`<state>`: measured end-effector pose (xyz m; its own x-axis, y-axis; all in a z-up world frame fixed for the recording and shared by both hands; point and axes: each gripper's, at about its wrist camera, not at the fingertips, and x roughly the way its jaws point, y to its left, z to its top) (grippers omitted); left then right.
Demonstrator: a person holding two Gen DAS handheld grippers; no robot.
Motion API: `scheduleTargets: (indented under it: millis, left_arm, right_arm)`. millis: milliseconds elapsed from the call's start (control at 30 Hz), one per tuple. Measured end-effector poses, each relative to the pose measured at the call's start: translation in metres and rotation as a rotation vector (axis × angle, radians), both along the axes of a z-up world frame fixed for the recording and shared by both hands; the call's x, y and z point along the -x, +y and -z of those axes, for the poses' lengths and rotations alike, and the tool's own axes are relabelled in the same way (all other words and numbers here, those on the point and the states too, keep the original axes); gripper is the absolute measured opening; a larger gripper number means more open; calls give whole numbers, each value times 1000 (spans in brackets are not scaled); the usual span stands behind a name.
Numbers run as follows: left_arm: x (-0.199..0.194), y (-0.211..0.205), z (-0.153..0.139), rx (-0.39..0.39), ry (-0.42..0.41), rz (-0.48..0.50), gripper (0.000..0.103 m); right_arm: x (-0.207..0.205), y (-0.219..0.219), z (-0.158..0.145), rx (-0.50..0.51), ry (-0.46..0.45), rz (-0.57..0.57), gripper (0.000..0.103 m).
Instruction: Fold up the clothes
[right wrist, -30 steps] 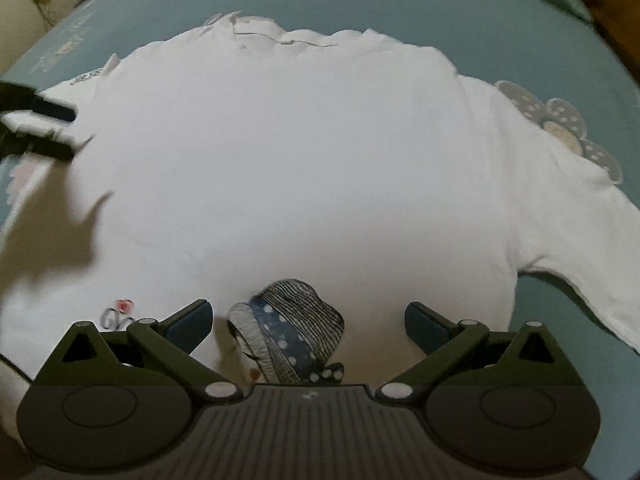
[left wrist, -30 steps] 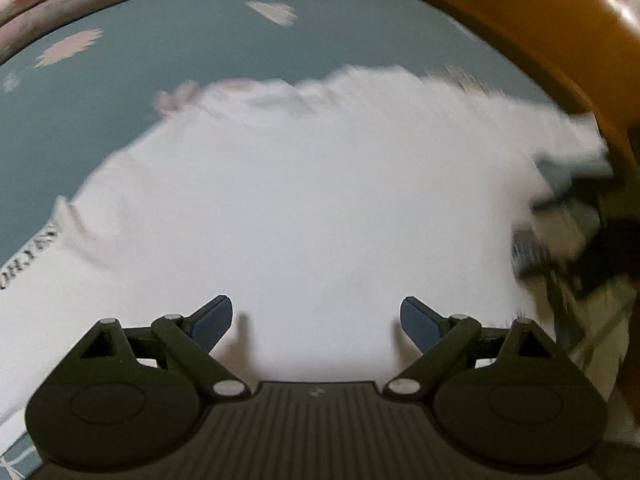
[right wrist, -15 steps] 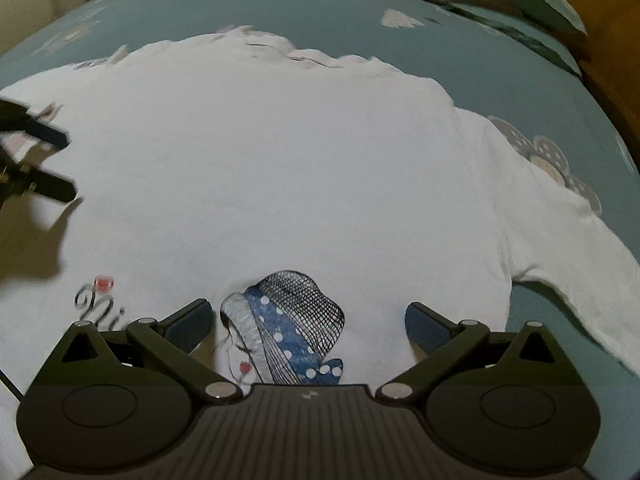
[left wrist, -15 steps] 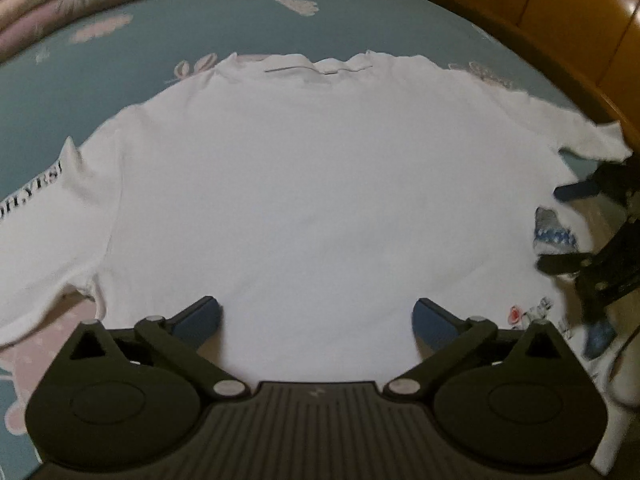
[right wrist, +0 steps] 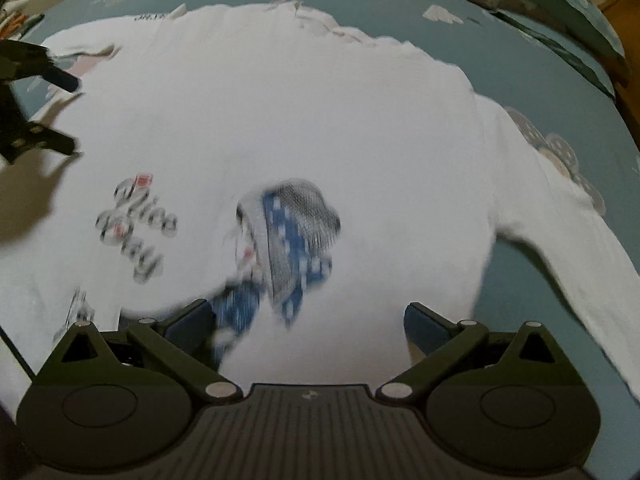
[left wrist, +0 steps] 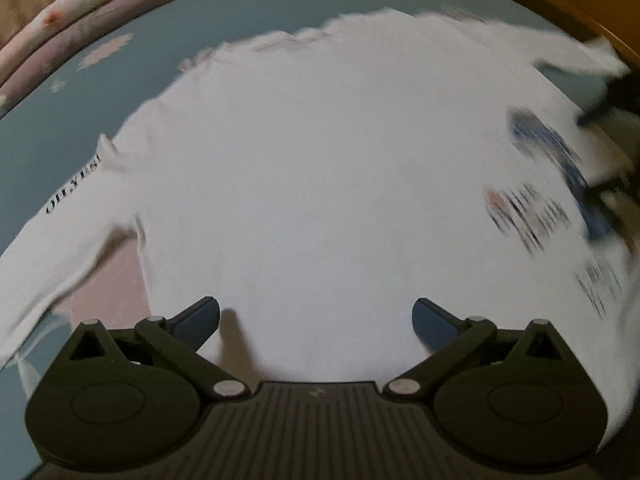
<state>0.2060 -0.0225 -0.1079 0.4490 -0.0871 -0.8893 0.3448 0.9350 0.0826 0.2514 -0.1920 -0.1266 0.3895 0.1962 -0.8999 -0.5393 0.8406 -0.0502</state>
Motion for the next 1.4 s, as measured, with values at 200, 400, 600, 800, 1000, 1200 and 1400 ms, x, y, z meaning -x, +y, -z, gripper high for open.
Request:
scheduleTargets:
  millis: [200, 400, 600, 800, 1000, 1200, 1400]
  left_arm:
    - [58, 10, 7, -10, 165, -17, 102]
    - [63, -12, -13, 0, 72, 61, 101]
    - [73, -38, 0, 11, 50, 265, 101]
    - [97, -18, 12, -42, 134, 272, 102]
    - [96, -16, -8, -3, 166, 269, 100]
    - [50, -32, -18, 77, 58, 241, 100]
    - [17, -28, 2, 46, 51, 164, 100]
  right_arm:
    - [20, -5, 1, 37, 36, 13, 103]
    - [34, 25, -13, -7, 23, -88, 103]
    - [60, 68, 1, -86, 46, -362, 103]
    - [77, 55, 13, -45, 19, -472, 103]
    - [80, 39, 7, 11, 55, -500, 103]
    - [80, 44, -7, -48, -8, -481, 103]
    - [66, 58, 5, -70, -20, -463, 103]
